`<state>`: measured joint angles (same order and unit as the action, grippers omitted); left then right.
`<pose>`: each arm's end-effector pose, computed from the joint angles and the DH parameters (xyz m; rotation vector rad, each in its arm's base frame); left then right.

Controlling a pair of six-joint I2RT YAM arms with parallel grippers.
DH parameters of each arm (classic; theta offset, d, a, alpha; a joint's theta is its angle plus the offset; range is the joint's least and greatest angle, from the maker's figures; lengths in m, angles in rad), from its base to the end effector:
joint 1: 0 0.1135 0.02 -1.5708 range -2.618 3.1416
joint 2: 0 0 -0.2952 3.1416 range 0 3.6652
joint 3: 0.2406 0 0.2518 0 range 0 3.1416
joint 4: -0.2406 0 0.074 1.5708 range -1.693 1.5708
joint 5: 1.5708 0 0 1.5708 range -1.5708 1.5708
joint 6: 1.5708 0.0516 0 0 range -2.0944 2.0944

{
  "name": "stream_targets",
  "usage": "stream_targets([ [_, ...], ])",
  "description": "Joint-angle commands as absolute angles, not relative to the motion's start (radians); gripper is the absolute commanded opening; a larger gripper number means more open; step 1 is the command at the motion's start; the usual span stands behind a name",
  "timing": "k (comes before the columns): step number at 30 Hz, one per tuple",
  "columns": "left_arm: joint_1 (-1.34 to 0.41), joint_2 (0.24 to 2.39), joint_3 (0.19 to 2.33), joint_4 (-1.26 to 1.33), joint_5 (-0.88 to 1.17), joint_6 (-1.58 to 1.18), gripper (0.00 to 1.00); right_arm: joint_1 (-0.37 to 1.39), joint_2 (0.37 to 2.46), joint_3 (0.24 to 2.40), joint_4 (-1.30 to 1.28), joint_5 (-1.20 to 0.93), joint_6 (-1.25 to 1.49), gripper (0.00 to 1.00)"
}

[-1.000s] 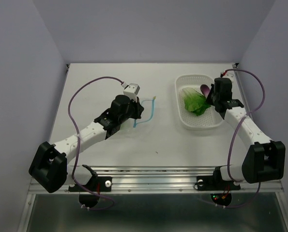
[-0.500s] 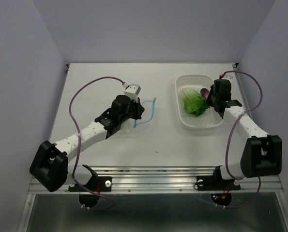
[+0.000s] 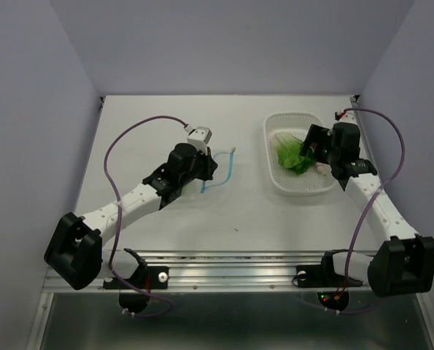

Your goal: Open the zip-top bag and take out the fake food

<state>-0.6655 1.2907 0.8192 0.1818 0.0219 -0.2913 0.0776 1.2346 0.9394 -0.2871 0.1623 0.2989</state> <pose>0.2383 -0.1885 0.3037 0.3719 1.8804 -0.6764 0.2782 0.0133 0.3097 0.3300 2.1193 0.0449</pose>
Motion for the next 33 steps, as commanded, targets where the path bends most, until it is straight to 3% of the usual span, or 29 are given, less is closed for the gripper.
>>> stream_targets([
  [1,-0.664,1.256,0.862,0.199,0.031,-0.305,0.0,0.075,1.131,0.944,-0.198,-0.249,0.325,1.0],
  [5,-0.666,1.246,0.856,0.207,0.032,-0.33,0.0,0.103,1.137,0.85,0.054,-0.64,0.473,1.0],
  [12,-0.666,1.241,0.854,0.224,0.037,-0.35,0.0,0.388,1.261,0.813,0.263,-0.532,0.624,1.0],
  [17,-0.666,1.253,0.877,0.202,0.034,-0.347,0.0,0.438,1.437,0.814,0.512,-0.598,0.796,1.0],
  [22,-0.667,1.275,0.89,0.201,0.054,-0.347,0.0,0.5,1.534,0.902,0.476,-0.529,0.782,0.99],
  [26,-0.667,1.272,0.877,0.216,0.046,-0.35,0.0,0.509,1.6,0.896,0.524,-0.517,0.825,0.92],
  [29,-0.667,1.276,0.871,0.221,0.037,-0.353,0.0,0.529,1.601,0.893,0.538,-0.479,0.827,0.73],
  [33,-0.667,1.284,0.867,0.225,0.032,-0.359,0.0,0.54,1.574,0.902,0.462,-0.416,0.781,0.71],
])
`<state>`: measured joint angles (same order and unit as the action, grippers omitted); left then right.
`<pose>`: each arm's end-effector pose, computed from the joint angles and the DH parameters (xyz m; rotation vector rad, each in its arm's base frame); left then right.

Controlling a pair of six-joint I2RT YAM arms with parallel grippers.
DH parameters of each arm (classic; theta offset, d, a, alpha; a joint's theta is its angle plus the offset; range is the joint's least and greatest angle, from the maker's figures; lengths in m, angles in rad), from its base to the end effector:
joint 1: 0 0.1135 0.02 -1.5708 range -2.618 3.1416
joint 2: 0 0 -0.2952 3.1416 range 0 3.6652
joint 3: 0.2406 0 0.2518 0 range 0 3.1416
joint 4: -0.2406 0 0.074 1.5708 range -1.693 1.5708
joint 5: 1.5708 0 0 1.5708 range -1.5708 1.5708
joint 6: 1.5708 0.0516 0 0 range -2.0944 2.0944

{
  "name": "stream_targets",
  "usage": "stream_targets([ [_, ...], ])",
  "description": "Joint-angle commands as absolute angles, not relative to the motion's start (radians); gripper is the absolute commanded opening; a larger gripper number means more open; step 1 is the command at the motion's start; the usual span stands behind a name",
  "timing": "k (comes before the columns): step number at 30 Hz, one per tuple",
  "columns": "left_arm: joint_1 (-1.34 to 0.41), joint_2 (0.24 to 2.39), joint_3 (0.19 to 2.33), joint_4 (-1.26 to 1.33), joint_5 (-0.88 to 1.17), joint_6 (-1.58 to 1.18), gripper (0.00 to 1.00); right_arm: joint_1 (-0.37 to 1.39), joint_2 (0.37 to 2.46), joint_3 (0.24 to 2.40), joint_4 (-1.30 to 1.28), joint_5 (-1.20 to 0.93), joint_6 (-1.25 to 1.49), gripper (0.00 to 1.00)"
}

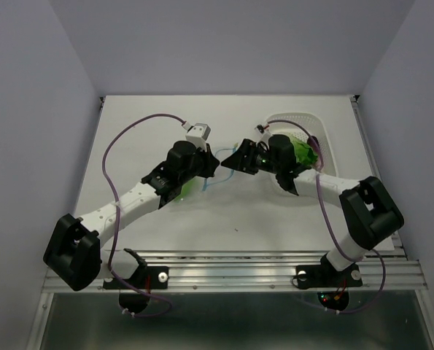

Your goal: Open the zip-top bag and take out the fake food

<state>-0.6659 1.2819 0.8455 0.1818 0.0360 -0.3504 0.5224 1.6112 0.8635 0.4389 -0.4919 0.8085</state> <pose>0.2382 -0.1895 0.3159 0.3230 1.8629 -0.7409 0.3049 0.2037 0.2499 -0.0799 2.0822 1.3293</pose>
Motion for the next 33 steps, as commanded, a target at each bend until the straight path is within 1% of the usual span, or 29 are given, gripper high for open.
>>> stream_targets([
  [1,-0.667,1.282,0.862,0.232,0.029,-0.357,0.0,0.54,1.554,0.9,0.415,-0.399,0.755,0.71],
  [3,-0.667,1.279,0.858,0.235,0.023,-0.356,0.0,0.54,1.533,0.899,0.332,-0.332,0.739,0.73],
  [7,-0.667,1.273,0.856,0.241,0.017,-0.354,0.0,0.54,1.49,0.902,0.22,-0.249,0.701,0.73],
  [8,-0.667,1.275,0.856,0.244,0.015,-0.351,0.0,0.54,1.479,0.9,0.209,-0.245,0.698,0.73],
  [13,-0.667,1.284,0.856,0.25,0.023,-0.348,0.0,0.558,1.436,0.925,0.216,-0.318,0.699,0.67],
  [14,-0.667,1.285,0.857,0.25,0.023,-0.347,0.0,0.558,1.439,0.931,0.216,-0.321,0.696,0.67],
  [15,-0.667,1.29,0.859,0.252,0.025,-0.348,0.0,0.558,1.445,0.939,0.213,-0.33,0.693,0.65],
  [24,-0.669,1.275,0.862,0.255,0.041,-0.35,0.0,0.595,1.594,1.041,0.239,-0.362,0.698,0.63],
  [33,-0.669,1.264,0.865,0.256,0.064,-0.339,0.0,0.646,1.732,1.058,0.33,-0.397,0.773,0.6],
])
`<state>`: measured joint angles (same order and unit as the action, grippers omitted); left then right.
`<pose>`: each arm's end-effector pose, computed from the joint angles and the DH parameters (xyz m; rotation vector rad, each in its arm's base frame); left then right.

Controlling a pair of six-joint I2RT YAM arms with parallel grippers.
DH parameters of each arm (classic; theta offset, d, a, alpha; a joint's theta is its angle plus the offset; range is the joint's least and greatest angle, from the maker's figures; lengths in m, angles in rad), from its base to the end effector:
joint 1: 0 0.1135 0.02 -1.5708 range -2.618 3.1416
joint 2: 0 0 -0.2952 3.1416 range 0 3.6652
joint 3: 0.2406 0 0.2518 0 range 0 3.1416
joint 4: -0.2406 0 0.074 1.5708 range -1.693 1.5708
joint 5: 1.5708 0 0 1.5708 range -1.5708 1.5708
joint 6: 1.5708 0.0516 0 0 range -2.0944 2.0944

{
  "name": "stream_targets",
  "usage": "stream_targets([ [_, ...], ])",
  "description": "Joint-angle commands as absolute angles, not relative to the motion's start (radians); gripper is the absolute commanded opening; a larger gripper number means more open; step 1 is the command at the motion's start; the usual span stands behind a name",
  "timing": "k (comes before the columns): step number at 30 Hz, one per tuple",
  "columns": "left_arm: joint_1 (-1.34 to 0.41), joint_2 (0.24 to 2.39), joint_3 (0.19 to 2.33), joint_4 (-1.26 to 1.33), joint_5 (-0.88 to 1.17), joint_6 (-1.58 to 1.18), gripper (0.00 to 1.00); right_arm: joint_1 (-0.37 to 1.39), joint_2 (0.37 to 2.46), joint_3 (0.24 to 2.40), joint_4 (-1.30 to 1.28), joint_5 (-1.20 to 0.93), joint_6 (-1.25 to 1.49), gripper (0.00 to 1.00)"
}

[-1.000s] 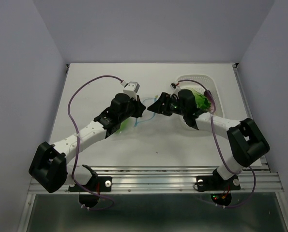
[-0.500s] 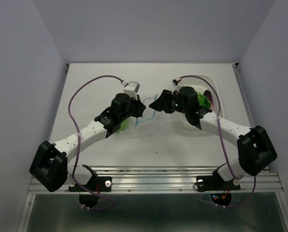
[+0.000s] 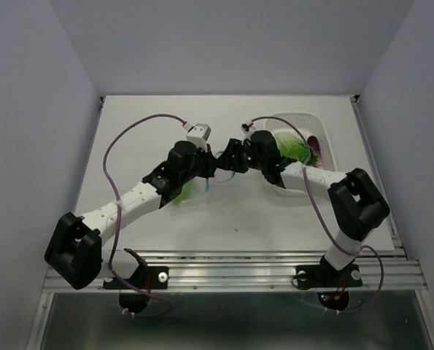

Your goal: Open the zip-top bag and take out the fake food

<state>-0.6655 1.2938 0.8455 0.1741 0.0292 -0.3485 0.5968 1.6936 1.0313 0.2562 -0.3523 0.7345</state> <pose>0.2402 -0.1905 0.3115 0.3222 1.8819 -0.7266 0.3195 0.2386 0.2550 -0.1032 2.1571 1.1726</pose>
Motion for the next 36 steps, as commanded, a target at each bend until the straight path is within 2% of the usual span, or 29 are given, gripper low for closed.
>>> stream_targets([
  [1,-0.669,1.267,0.868,0.255,0.067,-0.342,0.0,0.646,1.749,1.058,0.353,-0.396,0.782,0.6],
  [8,-0.67,1.269,0.864,0.275,0.095,-0.353,0.0,0.664,1.827,0.986,0.541,-0.387,0.929,0.57],
  [17,-0.675,1.261,0.854,0.268,0.074,-0.342,0.0,0.675,1.899,0.96,0.647,-0.399,0.999,0.58],
  [28,-0.684,1.272,0.899,0.206,0.152,-0.089,0.0,0.684,1.994,0.922,0.839,-0.598,1.039,0.58],
  [36,-0.704,1.312,0.968,0.153,0.216,0.008,0.0,0.722,1.976,0.951,0.606,-0.551,0.853,0.56],
])
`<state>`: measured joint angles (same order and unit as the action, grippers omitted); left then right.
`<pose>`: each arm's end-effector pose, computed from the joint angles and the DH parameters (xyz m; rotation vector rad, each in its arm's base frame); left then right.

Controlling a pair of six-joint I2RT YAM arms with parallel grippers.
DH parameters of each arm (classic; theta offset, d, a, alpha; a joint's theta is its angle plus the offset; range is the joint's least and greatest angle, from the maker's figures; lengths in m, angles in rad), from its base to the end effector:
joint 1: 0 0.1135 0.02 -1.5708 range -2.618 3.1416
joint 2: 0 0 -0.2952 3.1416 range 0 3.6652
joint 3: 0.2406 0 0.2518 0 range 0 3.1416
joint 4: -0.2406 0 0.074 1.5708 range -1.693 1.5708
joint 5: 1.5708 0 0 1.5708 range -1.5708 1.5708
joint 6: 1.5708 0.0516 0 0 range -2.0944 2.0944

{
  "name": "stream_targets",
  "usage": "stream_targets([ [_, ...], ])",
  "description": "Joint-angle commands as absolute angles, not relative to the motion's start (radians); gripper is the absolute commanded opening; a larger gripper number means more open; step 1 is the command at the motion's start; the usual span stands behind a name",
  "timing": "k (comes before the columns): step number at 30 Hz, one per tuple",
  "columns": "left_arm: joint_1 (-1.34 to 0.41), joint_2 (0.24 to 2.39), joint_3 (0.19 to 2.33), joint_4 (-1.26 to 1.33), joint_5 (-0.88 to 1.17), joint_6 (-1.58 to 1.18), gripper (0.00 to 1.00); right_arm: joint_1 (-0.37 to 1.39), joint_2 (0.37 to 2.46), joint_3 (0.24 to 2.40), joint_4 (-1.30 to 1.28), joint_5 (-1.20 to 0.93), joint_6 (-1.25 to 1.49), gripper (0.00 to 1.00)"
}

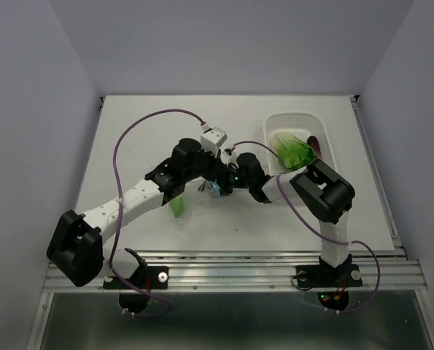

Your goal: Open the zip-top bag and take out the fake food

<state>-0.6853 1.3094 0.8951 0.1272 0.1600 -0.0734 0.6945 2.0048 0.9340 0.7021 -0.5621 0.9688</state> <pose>0.2360 -0.2035 0.3198 0.6828 1.7827 -0.6693 0.3080 0.2924 0.1531 -0.1317 2.2578 1.5557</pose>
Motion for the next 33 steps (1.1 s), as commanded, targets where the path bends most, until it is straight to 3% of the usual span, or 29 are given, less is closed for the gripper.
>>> stream_targets([
  [1,-0.707,1.312,0.977,0.146,0.209,0.027,0.0,0.723,1.976,0.95,0.603,-0.546,0.848,0.56],
  [7,-0.736,1.324,1.032,0.101,0.178,0.089,0.0,0.723,1.982,0.924,0.606,-0.557,0.861,0.51],
  [8,-0.738,1.327,1.034,0.095,0.166,0.092,0.0,0.723,1.967,0.907,0.607,-0.551,0.861,0.47],
  [9,-0.738,1.333,1.034,0.094,0.144,0.091,0.0,0.723,1.953,0.899,0.604,-0.54,0.856,0.37],
  [18,-0.738,1.295,0.913,0.141,0.143,0.008,0.0,0.723,1.738,0.831,0.47,-0.393,0.784,0.13],
  [23,-0.738,1.23,0.812,0.213,0.184,-0.067,0.0,0.723,1.642,0.812,0.347,-0.307,0.758,0.16],
  [29,-0.756,1.218,0.752,0.299,0.284,-0.13,0.0,0.723,1.601,0.792,0.482,-0.37,0.821,0.17],
  [33,-0.79,1.22,0.759,0.324,0.229,-0.192,0.0,0.741,1.658,0.816,0.523,-0.368,0.871,0.17],
])
